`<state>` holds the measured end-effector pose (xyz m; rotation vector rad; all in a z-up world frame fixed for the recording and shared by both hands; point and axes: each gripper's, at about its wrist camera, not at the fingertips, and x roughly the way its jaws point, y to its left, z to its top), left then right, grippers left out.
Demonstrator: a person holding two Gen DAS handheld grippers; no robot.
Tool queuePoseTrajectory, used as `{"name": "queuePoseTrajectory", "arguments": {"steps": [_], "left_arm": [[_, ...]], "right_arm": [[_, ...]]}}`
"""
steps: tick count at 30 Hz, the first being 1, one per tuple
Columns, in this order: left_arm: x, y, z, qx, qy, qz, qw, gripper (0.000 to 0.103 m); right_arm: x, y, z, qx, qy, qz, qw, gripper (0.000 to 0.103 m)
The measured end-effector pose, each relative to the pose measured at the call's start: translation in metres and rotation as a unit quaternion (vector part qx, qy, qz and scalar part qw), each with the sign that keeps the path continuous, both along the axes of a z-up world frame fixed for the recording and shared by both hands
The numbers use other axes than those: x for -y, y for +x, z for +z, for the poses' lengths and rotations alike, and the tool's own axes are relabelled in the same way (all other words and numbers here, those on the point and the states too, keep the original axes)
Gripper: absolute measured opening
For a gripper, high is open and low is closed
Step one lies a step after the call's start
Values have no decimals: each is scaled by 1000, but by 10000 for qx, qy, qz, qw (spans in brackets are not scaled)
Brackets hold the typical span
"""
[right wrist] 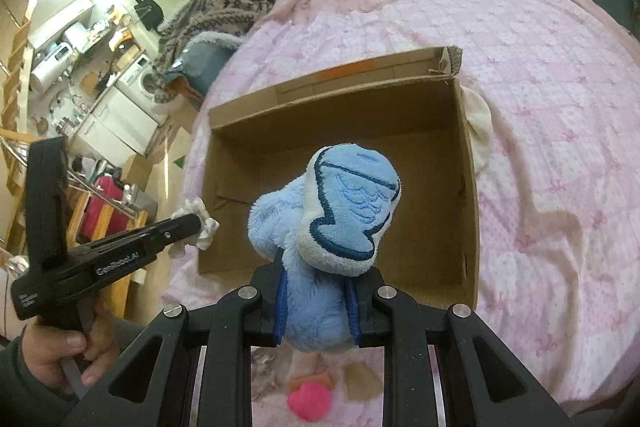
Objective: Organize soft objects
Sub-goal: 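Carry the plush toy and cream scrunchie over the box with both grippers, then open both grippers to drop the plush toy and scrunchie into the box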
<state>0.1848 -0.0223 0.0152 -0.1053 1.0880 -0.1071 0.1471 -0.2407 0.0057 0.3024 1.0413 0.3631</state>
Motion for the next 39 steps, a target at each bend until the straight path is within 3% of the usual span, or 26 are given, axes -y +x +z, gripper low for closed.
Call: {"name": "queuePoseTrajectory", "arguments": {"steps": [9,21,31,39], "left_arm": [[21,28,-24,-7,306,-264,9992,9],[38,46,-60,-64,539,-501,9973,9],[38,40,-69,-139,474,-477,9976,10],[36,41,-62,-148,494,-439,9977,17]], "right_arm": [[2,37,-43,-385,-68,-156,9991,25],[-11,52,-82,-773,-364,-41,9963,25],[-18,56,-87,-815,-477,0,9955,26],[-27,53,-82,-694,-584,59,9959,30]]}}
